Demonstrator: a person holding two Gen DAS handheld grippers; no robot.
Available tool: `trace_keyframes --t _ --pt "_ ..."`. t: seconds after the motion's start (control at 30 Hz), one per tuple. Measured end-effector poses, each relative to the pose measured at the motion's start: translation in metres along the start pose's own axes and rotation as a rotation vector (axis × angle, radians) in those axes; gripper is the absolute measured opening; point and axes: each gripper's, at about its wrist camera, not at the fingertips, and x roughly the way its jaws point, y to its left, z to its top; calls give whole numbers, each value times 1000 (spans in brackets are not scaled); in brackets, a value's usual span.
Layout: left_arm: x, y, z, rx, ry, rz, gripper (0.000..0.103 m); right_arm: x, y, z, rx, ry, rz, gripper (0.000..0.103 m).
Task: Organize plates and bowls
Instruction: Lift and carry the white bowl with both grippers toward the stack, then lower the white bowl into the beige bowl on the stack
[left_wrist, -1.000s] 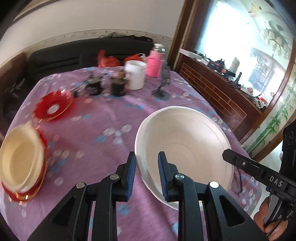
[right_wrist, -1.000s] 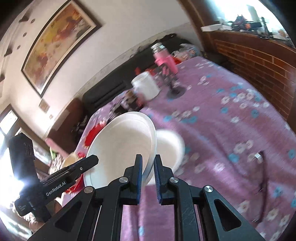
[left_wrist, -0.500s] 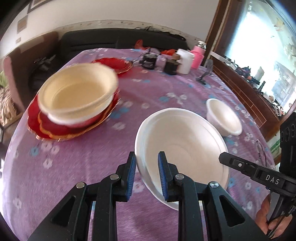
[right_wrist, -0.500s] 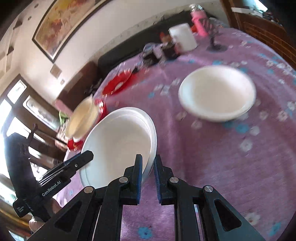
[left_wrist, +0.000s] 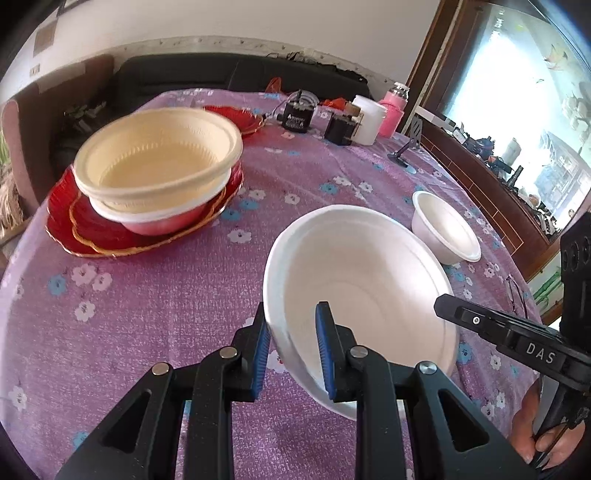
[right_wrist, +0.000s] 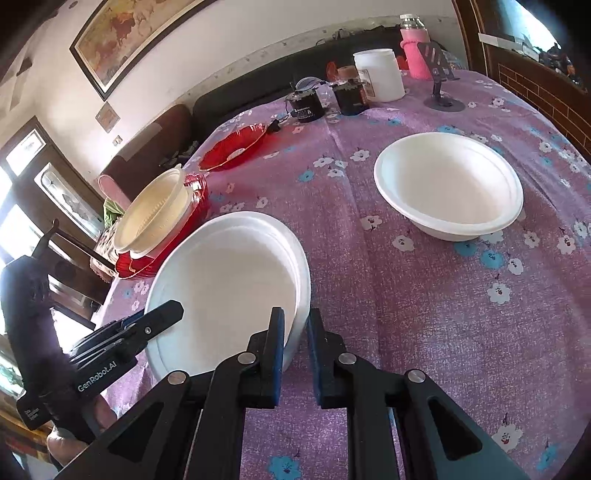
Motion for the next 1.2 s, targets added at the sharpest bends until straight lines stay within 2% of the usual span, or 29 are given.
trace_keyframes --t 0.4,0.77,1.1,1.2 --pt "-38 9 9 -5 -89 27 22 -16 31 12 -65 -36 12 14" --pt "-75 41 25 -56 -166 77 22 -21 90 45 -186 -76 48 14" --pt "-105 61 67 -46 -238 134 22 -12 135 89 -236 -126 62 14" --pt "-106 68 80 -61 -243 124 22 -6 145 103 -230 -135 65 14"
